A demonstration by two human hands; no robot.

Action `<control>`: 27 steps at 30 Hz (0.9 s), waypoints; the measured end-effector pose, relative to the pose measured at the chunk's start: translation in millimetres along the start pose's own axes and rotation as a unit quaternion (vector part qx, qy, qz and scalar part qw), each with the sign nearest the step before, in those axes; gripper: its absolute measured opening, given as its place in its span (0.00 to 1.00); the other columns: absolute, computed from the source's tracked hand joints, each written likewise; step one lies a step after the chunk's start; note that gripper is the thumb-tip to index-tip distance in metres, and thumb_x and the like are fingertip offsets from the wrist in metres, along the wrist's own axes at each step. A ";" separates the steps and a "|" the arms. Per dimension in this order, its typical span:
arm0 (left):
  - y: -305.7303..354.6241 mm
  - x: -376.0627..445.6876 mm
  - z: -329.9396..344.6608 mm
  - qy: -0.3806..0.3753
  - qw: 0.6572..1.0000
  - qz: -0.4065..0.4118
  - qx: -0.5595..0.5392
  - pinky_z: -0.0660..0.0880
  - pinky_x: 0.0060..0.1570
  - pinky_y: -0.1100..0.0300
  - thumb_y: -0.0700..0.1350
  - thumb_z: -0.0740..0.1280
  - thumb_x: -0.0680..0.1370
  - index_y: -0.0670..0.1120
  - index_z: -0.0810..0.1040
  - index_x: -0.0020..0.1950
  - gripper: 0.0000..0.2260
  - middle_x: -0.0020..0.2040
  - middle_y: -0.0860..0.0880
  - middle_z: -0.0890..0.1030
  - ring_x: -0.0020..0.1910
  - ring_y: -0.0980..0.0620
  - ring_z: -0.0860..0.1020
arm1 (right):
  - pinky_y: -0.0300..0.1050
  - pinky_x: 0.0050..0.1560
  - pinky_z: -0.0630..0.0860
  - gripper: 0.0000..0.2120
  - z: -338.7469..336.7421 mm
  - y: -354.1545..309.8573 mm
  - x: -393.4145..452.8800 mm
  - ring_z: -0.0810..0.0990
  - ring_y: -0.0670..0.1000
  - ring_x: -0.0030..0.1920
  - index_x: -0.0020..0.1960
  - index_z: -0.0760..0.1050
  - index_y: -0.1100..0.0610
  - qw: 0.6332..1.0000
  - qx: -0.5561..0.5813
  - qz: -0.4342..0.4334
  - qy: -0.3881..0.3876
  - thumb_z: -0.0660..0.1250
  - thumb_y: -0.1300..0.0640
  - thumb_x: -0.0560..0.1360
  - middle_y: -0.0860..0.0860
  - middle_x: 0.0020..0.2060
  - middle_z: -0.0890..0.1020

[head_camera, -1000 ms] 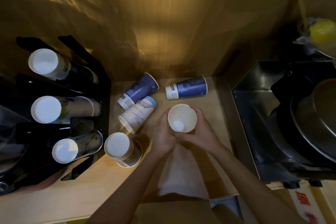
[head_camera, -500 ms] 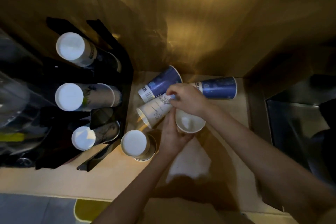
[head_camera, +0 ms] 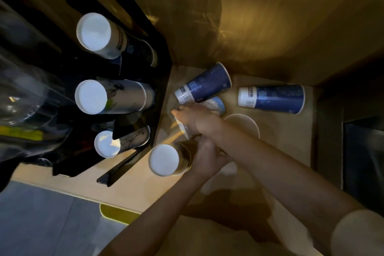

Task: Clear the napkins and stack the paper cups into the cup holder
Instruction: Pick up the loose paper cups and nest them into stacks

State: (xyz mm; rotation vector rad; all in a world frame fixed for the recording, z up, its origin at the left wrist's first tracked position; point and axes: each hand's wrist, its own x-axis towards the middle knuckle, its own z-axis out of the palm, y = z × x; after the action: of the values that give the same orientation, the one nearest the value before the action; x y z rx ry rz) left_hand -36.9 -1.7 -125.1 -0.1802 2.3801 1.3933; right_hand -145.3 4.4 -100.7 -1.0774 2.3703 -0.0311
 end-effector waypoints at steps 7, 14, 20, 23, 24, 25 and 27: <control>5.6 -0.9 -5.6 0.053 0.997 0.052 -0.004 0.69 0.59 0.63 0.47 0.76 0.64 0.37 0.69 0.63 0.33 0.60 0.43 0.75 0.60 0.48 0.73 | 0.55 0.59 0.72 0.38 -22.1 5.8 -19.5 0.73 0.59 0.63 0.68 0.61 0.58 0.986 0.142 0.015 0.089 0.75 0.61 0.63 0.58 0.63 0.73; 8.7 -0.2 -7.0 0.087 0.990 0.112 -0.025 0.75 0.57 0.49 0.51 0.78 0.61 0.52 0.64 0.65 0.36 0.62 0.47 0.74 0.61 0.50 0.74 | 0.38 0.58 0.65 0.43 -56.0 22.5 -71.8 0.70 0.50 0.64 0.70 0.60 0.57 0.842 0.438 0.101 0.299 0.78 0.59 0.60 0.55 0.64 0.73; 8.2 -1.5 -5.4 0.068 0.990 0.112 -0.046 0.73 0.61 0.47 0.49 0.78 0.59 0.60 0.61 0.61 0.37 0.61 0.54 0.70 0.62 0.51 0.72 | 0.42 0.63 0.73 0.45 -68.3 27.4 -145.8 0.73 0.46 0.61 0.71 0.58 0.56 0.657 0.566 0.147 0.476 0.78 0.60 0.61 0.49 0.62 0.71; 10.6 -3.7 -5.2 0.060 0.991 0.113 -0.049 0.74 0.59 0.46 0.50 0.77 0.58 0.63 0.61 0.58 0.35 0.60 0.53 0.70 0.60 0.51 0.73 | 0.30 0.55 0.74 0.46 -59.9 22.7 -179.4 0.72 0.42 0.59 0.72 0.55 0.56 0.604 0.576 0.150 0.530 0.77 0.60 0.61 0.46 0.60 0.70; 11.1 -3.7 -5.3 0.062 0.990 0.118 -0.050 0.74 0.59 0.47 0.50 0.77 0.58 0.66 0.61 0.56 0.35 0.60 0.53 0.71 0.60 0.51 0.73 | 0.30 0.54 0.74 0.46 -52.3 20.1 -186.6 0.72 0.42 0.59 0.72 0.54 0.55 0.601 0.571 0.154 0.537 0.77 0.60 0.62 0.45 0.60 0.69; 10.9 -3.3 -5.7 0.064 0.989 0.119 -0.054 0.74 0.59 0.47 0.51 0.77 0.57 0.69 0.60 0.55 0.35 0.61 0.52 0.72 0.60 0.51 0.73 | 0.30 0.55 0.74 0.46 -44.0 17.5 -191.5 0.72 0.42 0.59 0.72 0.54 0.54 0.608 0.562 0.164 0.536 0.76 0.59 0.62 0.45 0.60 0.69; 9.1 -1.5 -5.9 0.068 0.989 0.114 -0.058 0.74 0.59 0.47 0.53 0.77 0.56 0.70 0.61 0.55 0.35 0.62 0.50 0.73 0.61 0.50 0.73 | 0.28 0.57 0.72 0.46 -25.7 10.9 -195.0 0.71 0.43 0.60 0.72 0.54 0.52 0.636 0.538 0.193 0.519 0.77 0.58 0.63 0.41 0.60 0.70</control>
State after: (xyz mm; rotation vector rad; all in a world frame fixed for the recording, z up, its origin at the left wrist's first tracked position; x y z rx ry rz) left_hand -39.8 -2.4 -114.5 -0.0342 2.4965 1.6750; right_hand -59.6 144.6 7.9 0.2121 2.5200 -2.0902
